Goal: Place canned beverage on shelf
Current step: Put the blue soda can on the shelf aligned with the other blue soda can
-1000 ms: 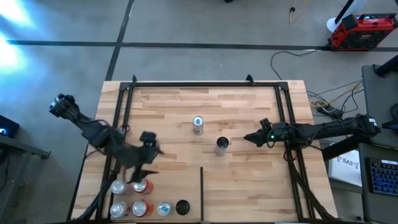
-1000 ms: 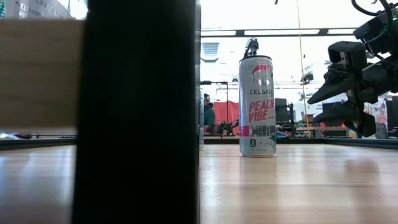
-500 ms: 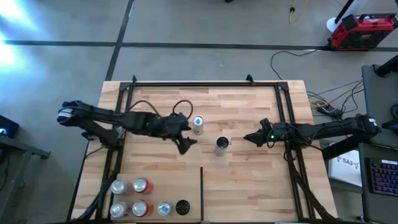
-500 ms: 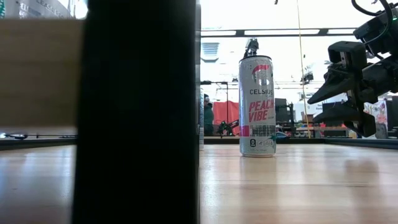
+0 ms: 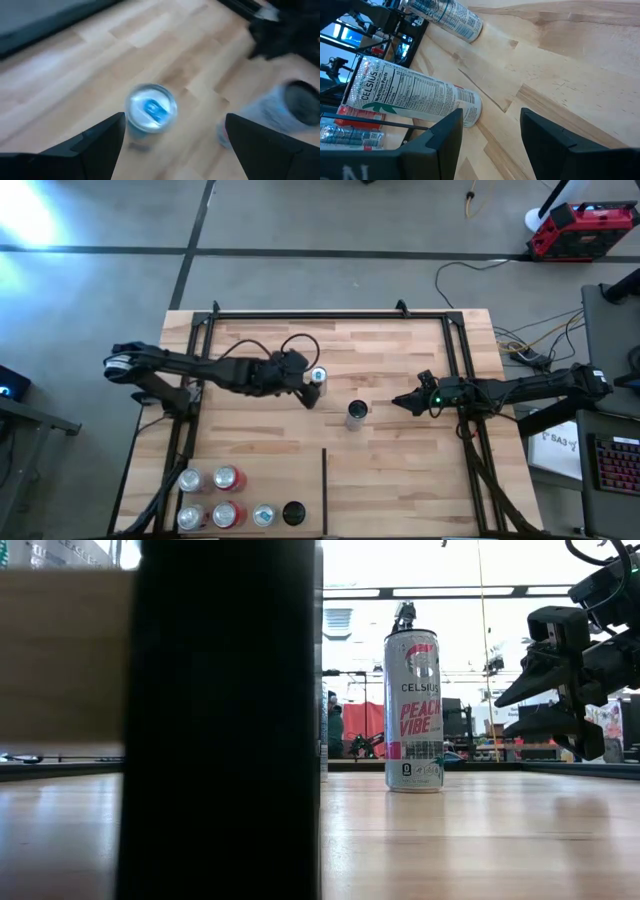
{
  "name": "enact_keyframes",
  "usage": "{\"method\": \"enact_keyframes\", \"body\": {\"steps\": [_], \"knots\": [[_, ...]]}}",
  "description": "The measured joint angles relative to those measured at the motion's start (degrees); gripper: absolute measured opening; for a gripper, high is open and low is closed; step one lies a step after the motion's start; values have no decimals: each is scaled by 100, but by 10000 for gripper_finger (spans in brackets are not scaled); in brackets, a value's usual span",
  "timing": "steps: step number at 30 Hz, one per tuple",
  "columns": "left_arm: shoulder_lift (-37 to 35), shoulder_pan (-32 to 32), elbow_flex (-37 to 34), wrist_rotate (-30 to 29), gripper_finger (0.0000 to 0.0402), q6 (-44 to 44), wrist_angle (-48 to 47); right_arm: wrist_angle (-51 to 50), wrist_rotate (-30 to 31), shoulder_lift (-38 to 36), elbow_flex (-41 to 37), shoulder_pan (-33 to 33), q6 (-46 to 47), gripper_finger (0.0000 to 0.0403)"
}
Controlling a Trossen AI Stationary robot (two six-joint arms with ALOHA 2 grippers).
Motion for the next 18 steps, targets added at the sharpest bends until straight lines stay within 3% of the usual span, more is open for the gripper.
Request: {"method": "enact_keyframes", "body": {"steps": [3, 7, 18], "knots": [[101, 64, 0, -266, 326, -4, 3, 0, 0, 0, 0, -1, 0, 183], [164, 245, 0, -175, 326, 122, 32, 2, 1, 0, 0, -2, -2, 183], [440, 811, 0, 1462, 326, 1350, 401, 1, 1, 0, 0, -1, -2, 183]]}}
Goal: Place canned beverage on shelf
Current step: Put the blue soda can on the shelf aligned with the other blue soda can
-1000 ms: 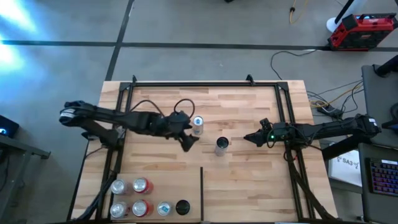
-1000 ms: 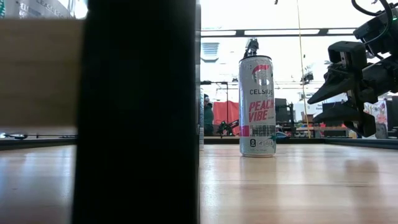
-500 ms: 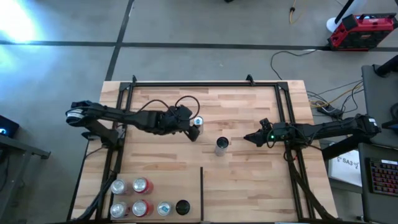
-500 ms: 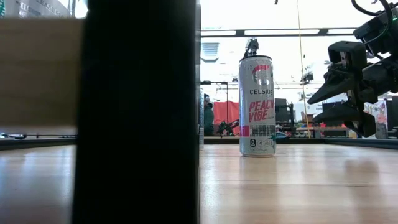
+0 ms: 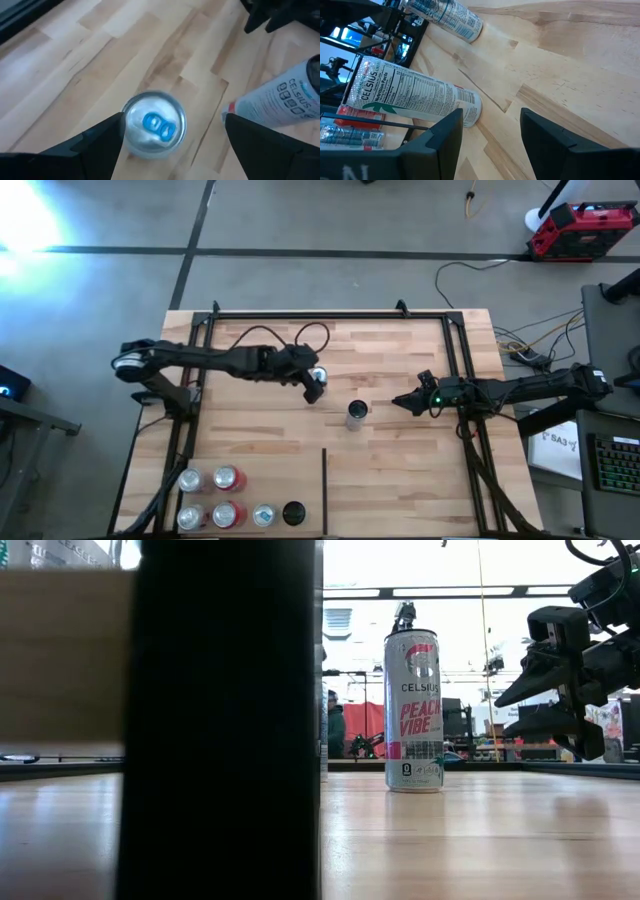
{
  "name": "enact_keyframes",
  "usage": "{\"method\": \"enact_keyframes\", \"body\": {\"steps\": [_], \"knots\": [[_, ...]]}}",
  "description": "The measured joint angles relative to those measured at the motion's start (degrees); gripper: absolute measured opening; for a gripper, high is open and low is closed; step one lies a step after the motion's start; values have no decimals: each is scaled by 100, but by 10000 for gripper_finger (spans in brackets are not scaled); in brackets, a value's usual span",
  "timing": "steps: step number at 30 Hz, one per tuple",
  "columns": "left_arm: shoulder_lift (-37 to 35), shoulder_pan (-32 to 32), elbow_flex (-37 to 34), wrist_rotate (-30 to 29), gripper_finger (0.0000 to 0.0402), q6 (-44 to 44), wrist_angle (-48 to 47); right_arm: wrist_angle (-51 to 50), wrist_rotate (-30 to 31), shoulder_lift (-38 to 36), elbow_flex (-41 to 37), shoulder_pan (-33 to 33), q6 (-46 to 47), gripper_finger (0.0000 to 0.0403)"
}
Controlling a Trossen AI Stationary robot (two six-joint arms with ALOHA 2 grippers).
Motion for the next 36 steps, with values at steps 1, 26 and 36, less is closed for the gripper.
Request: {"method": "enact_keyframes", "body": {"steps": [1, 26, 36], "knots": [[31, 17, 0, 61, 326, 47, 75, 2, 1, 0, 0, 0, 0, 183], [2899, 521, 4220, 473, 327, 75, -4464, 0, 1, 0, 0, -1, -1, 183], [3766, 730, 5315, 1169, 327, -29, -5640, -1, 0, 0, 0, 2, -1, 183]]}}
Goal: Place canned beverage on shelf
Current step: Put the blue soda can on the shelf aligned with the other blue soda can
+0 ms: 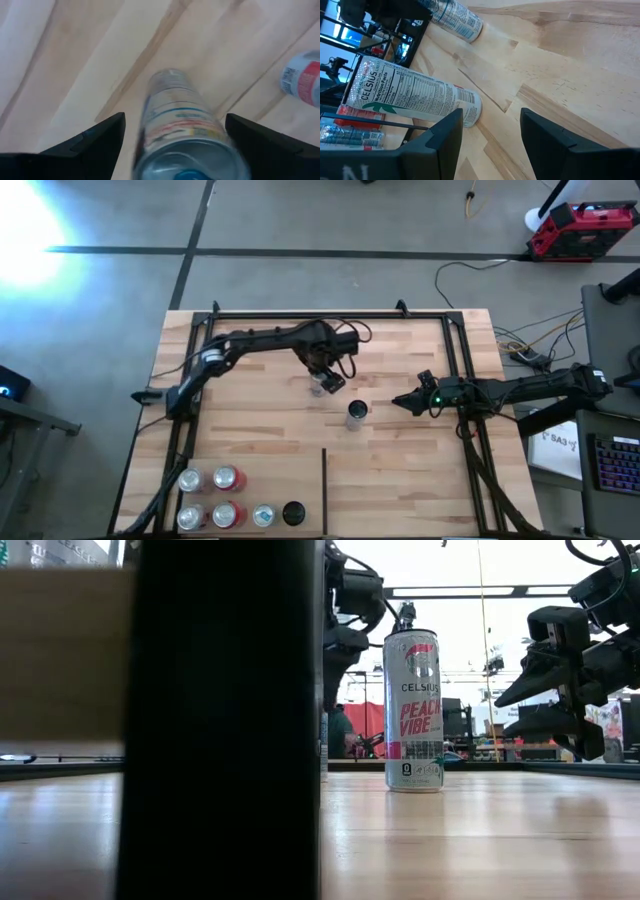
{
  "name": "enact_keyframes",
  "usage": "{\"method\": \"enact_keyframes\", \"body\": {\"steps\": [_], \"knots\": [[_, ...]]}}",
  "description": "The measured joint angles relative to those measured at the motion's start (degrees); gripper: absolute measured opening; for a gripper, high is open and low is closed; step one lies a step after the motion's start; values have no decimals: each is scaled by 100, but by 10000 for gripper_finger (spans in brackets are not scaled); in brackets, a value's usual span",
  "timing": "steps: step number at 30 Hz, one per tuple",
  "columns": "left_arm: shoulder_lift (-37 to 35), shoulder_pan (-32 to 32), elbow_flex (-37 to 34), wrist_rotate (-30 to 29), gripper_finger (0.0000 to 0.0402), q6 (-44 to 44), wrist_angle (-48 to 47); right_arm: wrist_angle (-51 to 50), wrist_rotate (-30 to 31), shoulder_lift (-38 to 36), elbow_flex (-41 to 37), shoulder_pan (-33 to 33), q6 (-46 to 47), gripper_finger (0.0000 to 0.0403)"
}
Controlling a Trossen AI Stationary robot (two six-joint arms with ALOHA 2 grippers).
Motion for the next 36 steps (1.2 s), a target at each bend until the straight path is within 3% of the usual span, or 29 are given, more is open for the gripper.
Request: {"method": "enact_keyframes", "body": {"steps": [7, 15, 24, 36], "knots": [[0, -3, -121, 30, 309, -369, -16, 1, 1, 0, 0, -2, 0, 183], [-19, 16, -196, 158, 213, -538, 6, 0, -1, 0, 0, -2, 2, 183], [-72, 78, -95, 198, 213, -1536, -396, 1, 0, 0, 0, -1, 0, 183], [-785, 5, -209, 262, 213, -3317, -1043, 2, -1, 0, 0, 0, 0, 183]]}}
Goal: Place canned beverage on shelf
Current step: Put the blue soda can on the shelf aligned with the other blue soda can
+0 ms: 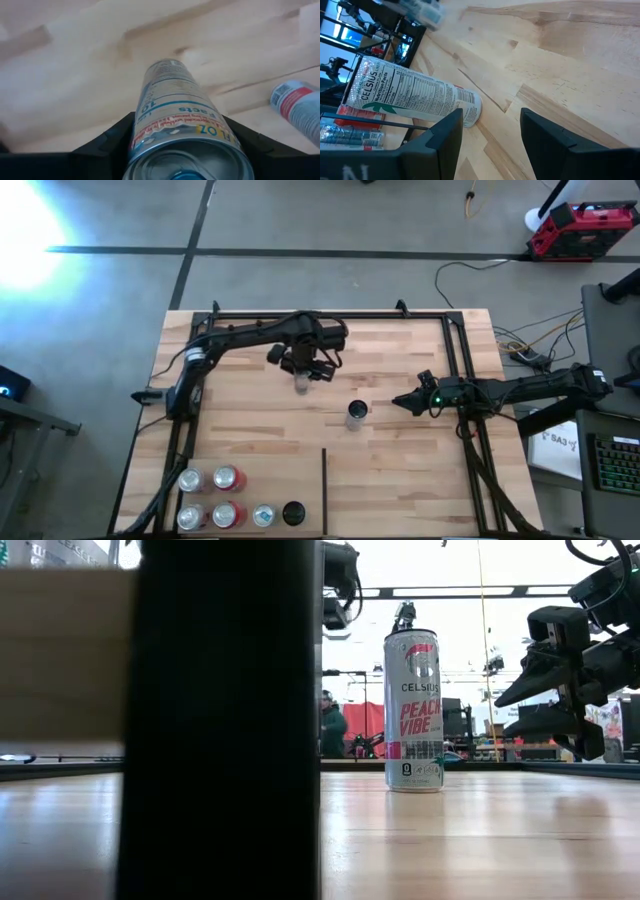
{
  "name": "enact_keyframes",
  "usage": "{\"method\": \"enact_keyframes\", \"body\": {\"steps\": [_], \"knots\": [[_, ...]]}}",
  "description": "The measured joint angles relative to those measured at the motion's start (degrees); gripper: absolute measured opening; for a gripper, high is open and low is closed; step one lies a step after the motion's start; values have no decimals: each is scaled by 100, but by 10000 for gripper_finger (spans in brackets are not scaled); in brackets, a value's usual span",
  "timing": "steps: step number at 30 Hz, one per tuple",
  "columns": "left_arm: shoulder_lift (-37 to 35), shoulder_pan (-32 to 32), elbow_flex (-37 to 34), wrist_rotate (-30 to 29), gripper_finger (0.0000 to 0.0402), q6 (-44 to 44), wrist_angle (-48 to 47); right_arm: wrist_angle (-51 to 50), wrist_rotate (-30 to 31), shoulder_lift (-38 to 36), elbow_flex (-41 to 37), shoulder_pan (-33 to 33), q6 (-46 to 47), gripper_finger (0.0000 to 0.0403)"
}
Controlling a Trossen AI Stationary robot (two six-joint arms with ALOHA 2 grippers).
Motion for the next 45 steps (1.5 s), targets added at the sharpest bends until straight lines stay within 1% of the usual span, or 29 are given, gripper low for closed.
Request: {"method": "enact_keyframes", "body": {"steps": [4, 7, 10, 13, 16, 18, 21, 24, 28, 31, 36, 39, 45], "knots": [[-298, -271, -190, -31, 213, -657, -125, -2, 2, 0, 0, 0, 0, 183], [-680, -592, -552, -174, 213, -1334, -111, 0, 0, 0, 0, -2, 0, 183], [-1166, -1014, -1090, -373, 213, -2195, 115, -1, 0, 0, 0, -2, 0, 183], [-1697, -1393, -1748, -526, 221, -3036, 581, -1, 0, 0, 0, -2, 0, 183], [-2127, -1677, -2420, -531, 225, -3665, 920, -2, 1, 0, 0, -1, 1, 183], [-2330, -1827, -2827, -353, 226, -3962, 1075, -1, 0, 0, 0, 0, 0, 183], [-2540, -2027, -3283, -22, 227, -4080, 1415, -2, 0, 0, 0, -2, 2, 183], [-2641, -2238, -3496, 77, 228, -3913, 1577, -2, 0, 0, 0, -2, 1, 183], [-2759, -2633, -3477, 60, 228, -3821, 1425, 0, 2, 0, 0, -2, 2, 183], [-2836, -3063, -3433, -4, 228, -3796, 1525, -1, 0, 0, -1, 0, 0, 183], [-2836, -3727, -3381, -304, 229, -3906, 1526, -1, 1, 0, 0, -2, 2, 183], [-2828, -3942, -3322, -336, 229, -3912, 1558, 0, 1, 0, 0, 0, 1, 183], [-2821, -4061, -3280, -281, 229, -3921, 1603, 0, 1, 0, 0, -1, 1, 183]]}}
